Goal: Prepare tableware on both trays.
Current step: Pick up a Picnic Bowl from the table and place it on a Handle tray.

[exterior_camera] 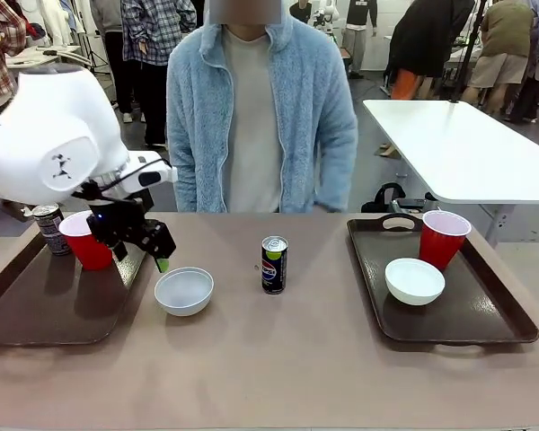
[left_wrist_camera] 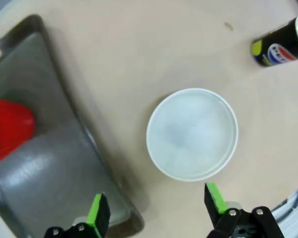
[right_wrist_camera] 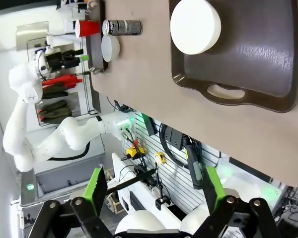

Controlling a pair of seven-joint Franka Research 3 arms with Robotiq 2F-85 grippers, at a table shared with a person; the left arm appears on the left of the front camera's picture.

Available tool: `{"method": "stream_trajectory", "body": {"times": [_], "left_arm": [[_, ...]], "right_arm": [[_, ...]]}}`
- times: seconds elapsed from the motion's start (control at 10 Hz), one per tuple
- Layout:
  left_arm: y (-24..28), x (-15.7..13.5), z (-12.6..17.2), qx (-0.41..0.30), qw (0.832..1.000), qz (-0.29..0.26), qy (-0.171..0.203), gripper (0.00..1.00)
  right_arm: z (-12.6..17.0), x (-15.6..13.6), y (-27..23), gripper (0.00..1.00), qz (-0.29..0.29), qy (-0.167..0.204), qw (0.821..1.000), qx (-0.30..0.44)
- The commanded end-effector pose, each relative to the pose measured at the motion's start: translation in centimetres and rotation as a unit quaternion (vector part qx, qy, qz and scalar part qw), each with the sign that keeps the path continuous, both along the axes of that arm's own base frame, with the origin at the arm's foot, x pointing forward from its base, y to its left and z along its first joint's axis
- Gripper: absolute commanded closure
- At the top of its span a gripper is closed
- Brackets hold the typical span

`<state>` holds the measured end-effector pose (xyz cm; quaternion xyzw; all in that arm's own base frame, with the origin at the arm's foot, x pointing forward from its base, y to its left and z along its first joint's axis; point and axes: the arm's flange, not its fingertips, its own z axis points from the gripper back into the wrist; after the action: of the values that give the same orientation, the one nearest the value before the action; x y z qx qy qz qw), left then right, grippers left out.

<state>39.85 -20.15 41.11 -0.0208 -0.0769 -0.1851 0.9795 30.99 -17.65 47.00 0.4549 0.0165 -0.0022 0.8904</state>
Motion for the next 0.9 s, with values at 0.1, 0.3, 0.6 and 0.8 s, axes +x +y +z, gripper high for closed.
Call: {"method": "stream_trajectory", "body": {"times": [0.1, 0.3, 0.6, 0.8], "left_arm": [[-1.4, 0.8, -3.7, 0.020, 1.000, 0.013, 0.019, 0.00], [-1.8, 1.3, -5.7, 0.018, 1.000, 0.007, 0.023, 0.00], [-2.2, 2.9, -6.9, -0.002, 1.000, -0.005, 0.017, 0.60], [-2.1, 3.4, -7.4, 0.000, 1.000, 0.003, 0.017, 1.00]], "right_arm": [[0.4, 0.3, 0.0, 0.00, 0.003, -0.002, 1.000, -0.003], [0.4, 0.3, 0.0, 0.00, 0.003, -0.002, 1.000, -0.003], [0.4, 0.3, 0.0, 0.00, 0.003, -0.002, 1.000, -0.003], [0.4, 0.3, 0.0, 0.00, 0.003, -0.002, 1.000, -0.003]]}}
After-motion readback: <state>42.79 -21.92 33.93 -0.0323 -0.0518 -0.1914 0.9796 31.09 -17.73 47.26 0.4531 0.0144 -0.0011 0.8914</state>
